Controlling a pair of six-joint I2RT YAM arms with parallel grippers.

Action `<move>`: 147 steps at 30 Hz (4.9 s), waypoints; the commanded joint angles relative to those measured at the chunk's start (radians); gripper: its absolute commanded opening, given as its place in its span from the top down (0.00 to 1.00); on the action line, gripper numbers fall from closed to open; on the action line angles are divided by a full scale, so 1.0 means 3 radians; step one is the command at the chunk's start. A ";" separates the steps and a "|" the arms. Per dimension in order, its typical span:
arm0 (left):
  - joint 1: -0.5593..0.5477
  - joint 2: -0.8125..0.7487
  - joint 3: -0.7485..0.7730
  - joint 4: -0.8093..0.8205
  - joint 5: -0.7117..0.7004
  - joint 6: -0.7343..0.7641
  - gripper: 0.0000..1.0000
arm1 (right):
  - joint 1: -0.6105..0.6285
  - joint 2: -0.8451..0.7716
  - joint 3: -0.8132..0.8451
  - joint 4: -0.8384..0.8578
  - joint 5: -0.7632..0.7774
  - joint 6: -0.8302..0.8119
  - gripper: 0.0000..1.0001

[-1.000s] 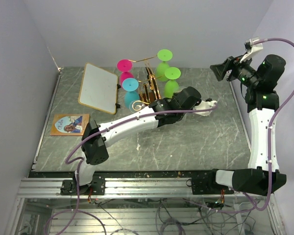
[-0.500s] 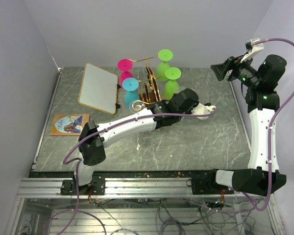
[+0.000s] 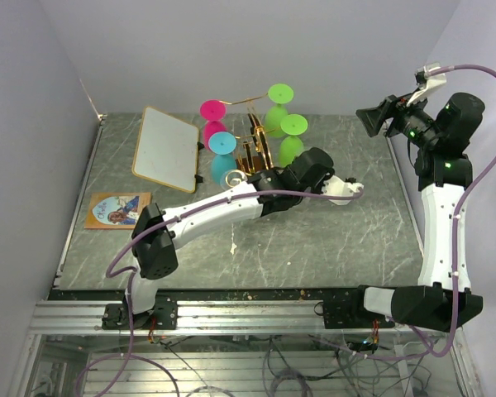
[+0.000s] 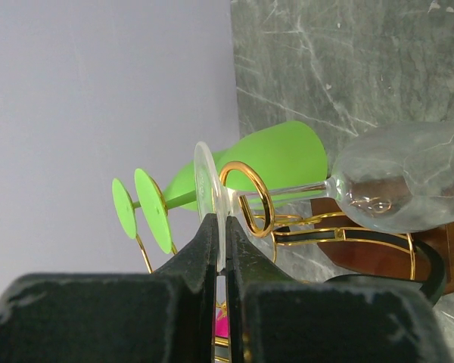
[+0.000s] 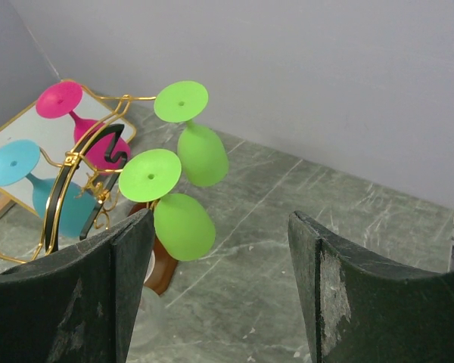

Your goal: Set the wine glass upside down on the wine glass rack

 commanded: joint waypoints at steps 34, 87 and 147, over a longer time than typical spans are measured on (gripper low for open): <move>0.0037 -0.0346 -0.0160 0.0399 0.0572 0.0201 0.93 | -0.0166 -0.0179 -0.0103 0.0150 -0.0100 0.0106 0.29; -0.0051 -0.0674 -0.0297 -0.0296 0.0618 -0.0437 0.66 | -0.0228 -0.0202 -0.0246 0.0237 -0.0109 0.0108 0.28; 0.3744 -0.3878 -0.2247 -0.0043 0.0950 -0.3631 0.00 | 0.0350 -0.1231 -0.1145 -0.0354 0.1713 -0.0728 0.00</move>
